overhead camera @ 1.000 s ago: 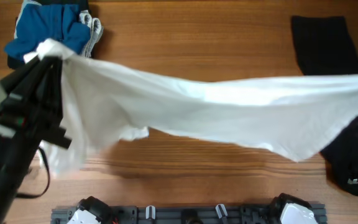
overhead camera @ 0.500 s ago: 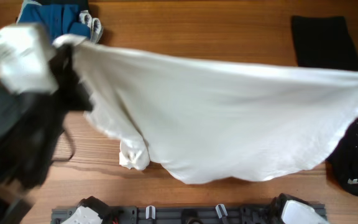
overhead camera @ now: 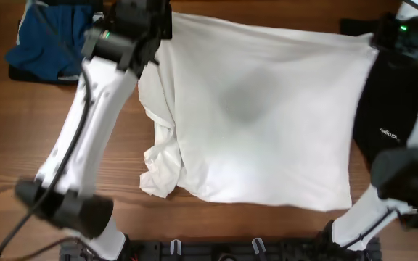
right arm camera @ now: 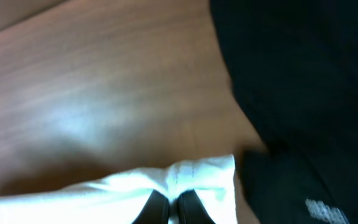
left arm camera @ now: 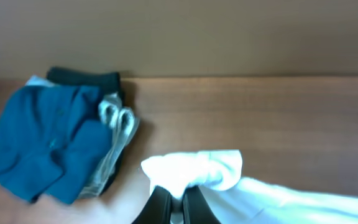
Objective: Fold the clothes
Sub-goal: 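Release the shirt and pull both grippers back to the table edges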
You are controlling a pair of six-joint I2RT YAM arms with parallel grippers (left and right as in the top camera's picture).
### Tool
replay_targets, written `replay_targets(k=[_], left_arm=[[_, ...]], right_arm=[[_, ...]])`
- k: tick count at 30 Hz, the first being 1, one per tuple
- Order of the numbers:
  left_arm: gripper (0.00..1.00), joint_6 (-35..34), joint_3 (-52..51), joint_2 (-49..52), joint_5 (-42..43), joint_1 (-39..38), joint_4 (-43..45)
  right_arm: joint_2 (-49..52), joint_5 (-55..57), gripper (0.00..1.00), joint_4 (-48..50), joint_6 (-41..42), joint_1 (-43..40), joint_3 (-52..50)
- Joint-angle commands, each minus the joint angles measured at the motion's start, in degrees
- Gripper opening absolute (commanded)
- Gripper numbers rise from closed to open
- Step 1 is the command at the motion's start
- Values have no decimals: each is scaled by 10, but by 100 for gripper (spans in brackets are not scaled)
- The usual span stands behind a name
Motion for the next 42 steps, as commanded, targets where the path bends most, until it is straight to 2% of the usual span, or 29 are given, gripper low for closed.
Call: replay_targets(k=[1, 11, 16, 24, 27, 28, 30, 36, 40, 42], left_arm=[[4, 5, 4, 88, 17, 23, 80], [5, 6, 4, 287, 27, 31, 312], [18, 7, 4, 315, 27, 32, 357], [19, 7, 4, 315, 27, 64, 377], [18, 7, 4, 315, 27, 87, 375], [18, 7, 4, 315, 27, 92, 372], [19, 7, 4, 314, 27, 96, 365], [25, 7, 4, 293, 27, 96, 313], [39, 3, 4, 214, 29, 93, 177], [42, 2, 4, 172, 73, 94, 85]], right_arm=[[87, -3, 4, 75, 5, 19, -3], [240, 15, 4, 306, 27, 83, -3], [290, 56, 4, 353, 44, 108, -3], [303, 108, 8, 425, 92, 102, -3], [303, 103, 22, 435, 108, 86, -3], [303, 95, 38, 437, 107, 81, -3], [303, 92, 98, 436, 106, 75, -2], [249, 92, 100, 390, 106, 70, 0], [139, 53, 100, 298, 106, 70, 1], [70, 33, 100, 221, 106, 70, 1]])
